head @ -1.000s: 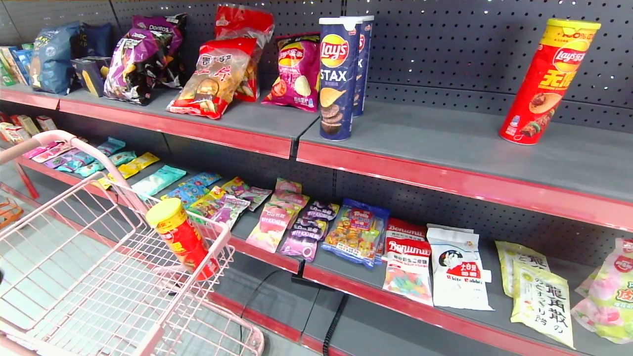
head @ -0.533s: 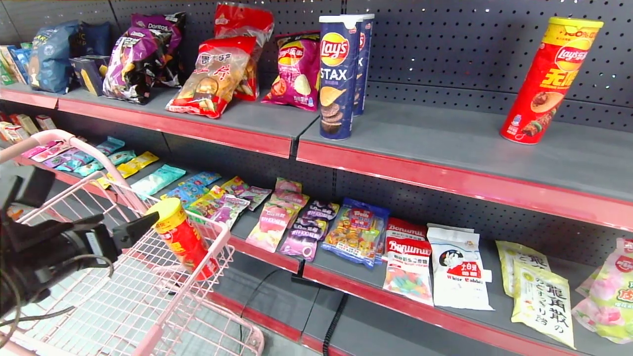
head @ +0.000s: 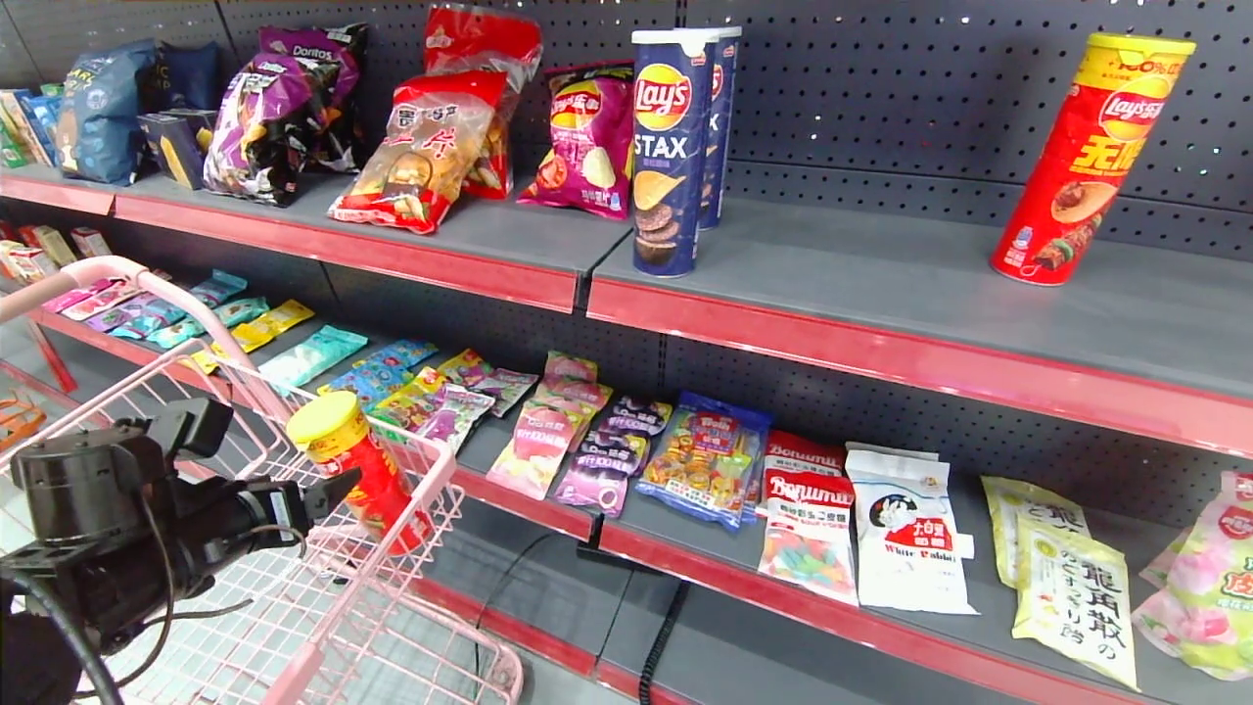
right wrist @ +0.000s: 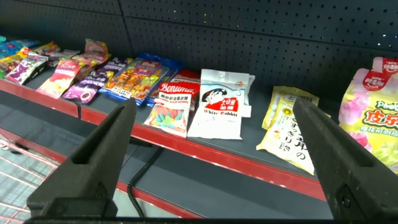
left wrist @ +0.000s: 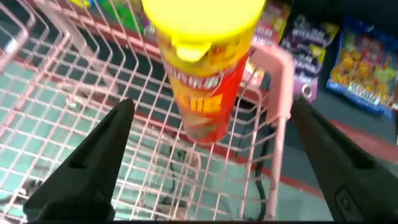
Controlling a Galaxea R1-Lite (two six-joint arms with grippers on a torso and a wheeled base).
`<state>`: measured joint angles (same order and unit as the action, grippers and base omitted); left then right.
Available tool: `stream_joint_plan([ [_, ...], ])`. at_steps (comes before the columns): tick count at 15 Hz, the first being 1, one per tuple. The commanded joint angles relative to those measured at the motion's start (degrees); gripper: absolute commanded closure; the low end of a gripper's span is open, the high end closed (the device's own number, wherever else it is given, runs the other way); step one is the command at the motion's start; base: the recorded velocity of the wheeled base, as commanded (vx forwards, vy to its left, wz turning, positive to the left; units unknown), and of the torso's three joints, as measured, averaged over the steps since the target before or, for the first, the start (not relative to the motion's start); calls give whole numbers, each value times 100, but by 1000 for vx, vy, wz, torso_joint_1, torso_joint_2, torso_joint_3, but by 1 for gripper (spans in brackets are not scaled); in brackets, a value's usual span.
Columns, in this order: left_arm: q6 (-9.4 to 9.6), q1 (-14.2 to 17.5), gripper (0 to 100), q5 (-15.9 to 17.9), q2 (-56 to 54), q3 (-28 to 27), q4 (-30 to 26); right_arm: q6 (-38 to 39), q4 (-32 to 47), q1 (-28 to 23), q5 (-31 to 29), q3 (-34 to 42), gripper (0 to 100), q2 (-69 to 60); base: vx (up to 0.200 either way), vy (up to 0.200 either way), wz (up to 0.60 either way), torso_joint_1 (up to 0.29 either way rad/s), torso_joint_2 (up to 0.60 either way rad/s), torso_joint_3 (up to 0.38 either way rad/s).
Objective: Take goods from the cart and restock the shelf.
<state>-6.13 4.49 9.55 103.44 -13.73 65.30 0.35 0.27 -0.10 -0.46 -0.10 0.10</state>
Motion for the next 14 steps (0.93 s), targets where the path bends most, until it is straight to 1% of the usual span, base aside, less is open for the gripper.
stream_joint_plan([
  [1,-11,70,0,30,502,-34,79,0,0,1,2,1,0,8,0,0,0,0,0,0],
  [3,16,88,0,206,818,-183,615,0,0,1,2,1,0,8,0,0,0,0,0,0],
  [4,112,88,0,329,959,-218,949,0,0,1,2,1,0,8,0,0,0,0,0,0],
  [5,209,88,0,399,1100,-227,1134,0,0,1,2,10,0,-1,0,0,0,0,0,0],
  [7,262,96,0,504,1328,-297,1397,0,0,1,2,1,0,8,0,0,0,0,0,0],
  [8,270,96,0,513,1398,-359,1424,0,0,1,2,1,0,8,0,0,0,0,0,0],
  [10,376,114,0,513,1513,-596,1424,0,0,1,2,1,0,-1,0,0,0,0,0,0],
  [12,429,105,0,522,1592,-798,1424,0,0,1,2,1,0,8,0,0,0,0,0,0],
  [13,473,114,0,522,1653,-851,1432,0,0,1,2,1,0,8,0,0,0,0,0,0],
  [14,473,105,0,522,1697,-869,1432,0,0,1,2,1,0,8,0,0,0,0,0,0],
])
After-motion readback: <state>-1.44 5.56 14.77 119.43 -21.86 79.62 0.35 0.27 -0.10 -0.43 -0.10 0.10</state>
